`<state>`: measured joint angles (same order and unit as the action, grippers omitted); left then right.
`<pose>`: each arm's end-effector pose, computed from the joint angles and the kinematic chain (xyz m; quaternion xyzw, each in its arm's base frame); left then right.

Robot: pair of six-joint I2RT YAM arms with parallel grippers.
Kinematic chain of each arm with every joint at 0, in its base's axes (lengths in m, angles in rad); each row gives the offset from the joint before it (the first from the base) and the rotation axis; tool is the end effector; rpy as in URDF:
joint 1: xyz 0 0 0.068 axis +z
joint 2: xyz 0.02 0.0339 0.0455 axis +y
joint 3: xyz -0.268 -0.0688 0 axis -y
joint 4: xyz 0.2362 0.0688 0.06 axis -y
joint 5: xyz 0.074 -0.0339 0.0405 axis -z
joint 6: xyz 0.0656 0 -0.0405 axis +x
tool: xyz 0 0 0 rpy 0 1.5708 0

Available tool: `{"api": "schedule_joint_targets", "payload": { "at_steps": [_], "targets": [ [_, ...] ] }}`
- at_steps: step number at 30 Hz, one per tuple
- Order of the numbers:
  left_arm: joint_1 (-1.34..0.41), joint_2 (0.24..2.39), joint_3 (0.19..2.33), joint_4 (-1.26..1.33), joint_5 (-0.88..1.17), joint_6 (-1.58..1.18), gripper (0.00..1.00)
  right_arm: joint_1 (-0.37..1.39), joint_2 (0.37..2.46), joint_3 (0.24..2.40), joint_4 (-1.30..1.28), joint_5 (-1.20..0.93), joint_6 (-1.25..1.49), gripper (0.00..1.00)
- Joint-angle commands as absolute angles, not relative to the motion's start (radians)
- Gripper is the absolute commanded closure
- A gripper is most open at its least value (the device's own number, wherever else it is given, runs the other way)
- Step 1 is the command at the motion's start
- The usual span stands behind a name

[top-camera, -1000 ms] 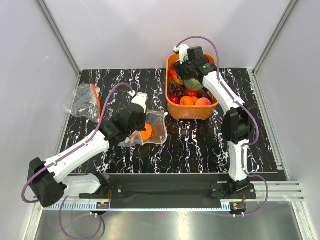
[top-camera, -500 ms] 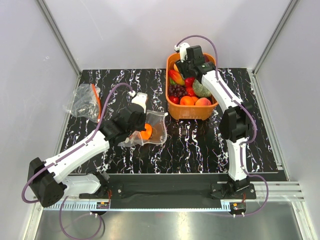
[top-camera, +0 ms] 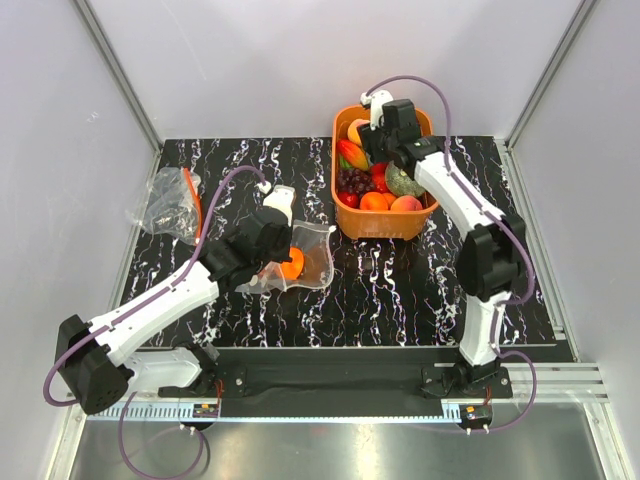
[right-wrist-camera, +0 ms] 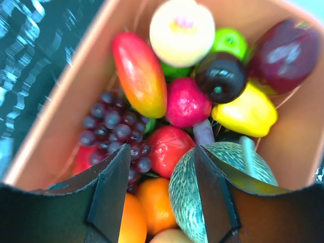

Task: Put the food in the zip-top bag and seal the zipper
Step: Pick up the fake fruit from the bin.

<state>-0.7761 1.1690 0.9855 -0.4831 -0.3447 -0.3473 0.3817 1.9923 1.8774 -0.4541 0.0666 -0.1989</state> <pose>0.2047 -0.1699 0.2921 0.1153 0.8819 -0.0987 0.4464 0.4551 0.1780 0.3154 -0.2356 0.8446 0.0147 0.4806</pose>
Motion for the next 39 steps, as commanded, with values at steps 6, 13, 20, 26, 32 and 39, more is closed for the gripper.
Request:
{"api": "schedule_joint_targets", "payload": {
  "at_steps": [6, 13, 20, 26, 32, 39],
  "targets": [
    [-0.770, 1.150, 1.003, -0.457, -0.364, -0.347, 1.00, 0.388, 1.761, 1.806, -0.370, 0.003, -0.118, 0.40],
    [-0.770, 1.155, 1.005, -0.456, -0.356, -0.350, 1.00, 0.388, 1.669, 1.718, -0.426, 0.063, -0.017, 0.44],
    [-0.770, 1.155, 1.008, -0.462, -0.354, -0.350, 1.00, 0.374, 1.606, 1.597, -0.420, 0.159, 0.078, 0.48],
    [-0.770, 1.157, 1.008, -0.460, -0.354, -0.351, 1.00, 0.362, 1.611, 1.532, -0.394, 0.225, 0.110, 0.51],
    [-0.770, 1.160, 1.012, -0.463, -0.353, -0.350, 1.00, 0.334, 1.654, 1.542, -0.364, 0.317, 0.103, 0.50],
    [-0.770, 1.163, 1.014, -0.463, -0.356, -0.347, 1.00, 0.314, 1.735, 1.592, -0.339, 0.353, 0.091, 0.49]
  ]
}}
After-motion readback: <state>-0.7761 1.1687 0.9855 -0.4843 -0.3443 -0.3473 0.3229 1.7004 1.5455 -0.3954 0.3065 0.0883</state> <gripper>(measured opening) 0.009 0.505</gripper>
